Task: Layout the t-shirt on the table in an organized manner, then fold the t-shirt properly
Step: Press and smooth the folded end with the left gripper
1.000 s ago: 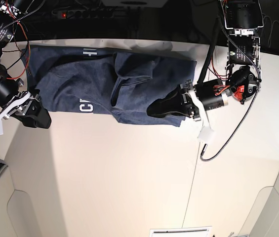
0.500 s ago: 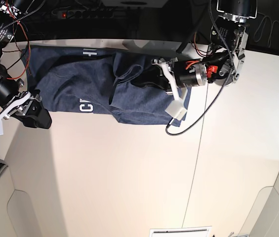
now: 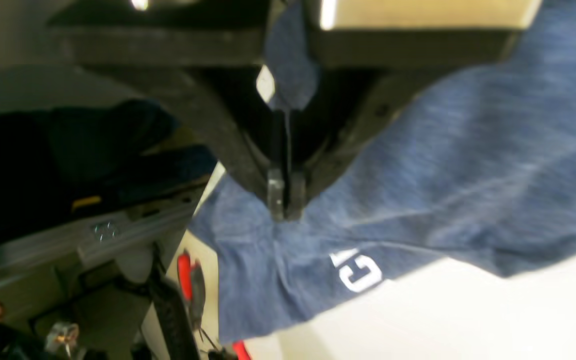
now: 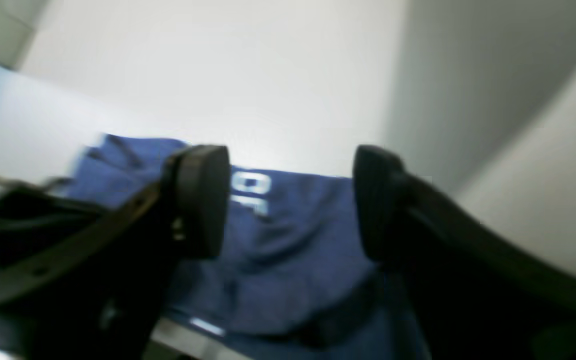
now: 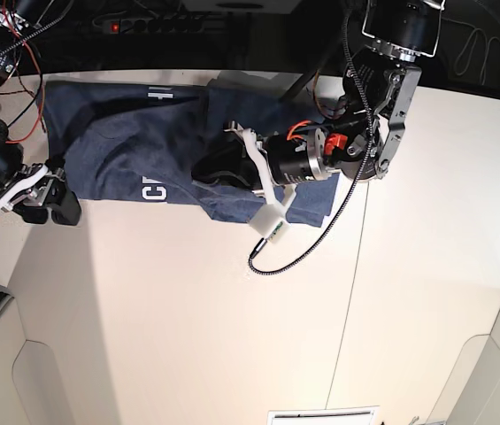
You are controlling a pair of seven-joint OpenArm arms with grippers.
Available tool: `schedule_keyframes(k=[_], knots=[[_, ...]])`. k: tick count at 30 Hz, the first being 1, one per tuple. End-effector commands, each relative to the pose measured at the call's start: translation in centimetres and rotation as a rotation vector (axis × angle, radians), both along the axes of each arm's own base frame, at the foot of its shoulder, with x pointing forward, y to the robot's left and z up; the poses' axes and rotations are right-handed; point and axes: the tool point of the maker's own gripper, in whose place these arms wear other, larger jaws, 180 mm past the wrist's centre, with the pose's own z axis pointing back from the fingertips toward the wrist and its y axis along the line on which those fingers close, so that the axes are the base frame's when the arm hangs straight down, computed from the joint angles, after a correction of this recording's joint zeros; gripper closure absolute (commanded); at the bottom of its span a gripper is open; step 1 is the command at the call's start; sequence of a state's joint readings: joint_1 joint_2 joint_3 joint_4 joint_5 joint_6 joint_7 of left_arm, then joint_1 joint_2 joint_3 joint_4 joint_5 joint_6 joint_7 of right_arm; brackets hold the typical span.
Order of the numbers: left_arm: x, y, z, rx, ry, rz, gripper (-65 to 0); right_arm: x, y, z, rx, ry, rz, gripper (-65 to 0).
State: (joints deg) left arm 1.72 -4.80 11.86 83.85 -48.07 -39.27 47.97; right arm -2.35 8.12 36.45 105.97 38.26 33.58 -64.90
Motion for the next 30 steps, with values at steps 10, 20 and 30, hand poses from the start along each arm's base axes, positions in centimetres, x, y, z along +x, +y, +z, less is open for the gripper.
schedule_keyframes(k=[10,20,30], knots=[[1.6,0.9,1.6,-0.032,-0.045,0.042,-15.0,-0.3,-4.5,-2.8,0.051,0.105,-0.075,-39.1],[1.6,1.0,1.6,-0.029,-0.046,0.041,-15.0,-1.5,-5.0,-7.7,0.183,0.188,-0.151,-39.0],[1.6,0.9,1.6,-0.031,-0.046,0.041,-15.0,-0.3,-8.4,-9.2,0.035,0.218,-0.289,-39.0]])
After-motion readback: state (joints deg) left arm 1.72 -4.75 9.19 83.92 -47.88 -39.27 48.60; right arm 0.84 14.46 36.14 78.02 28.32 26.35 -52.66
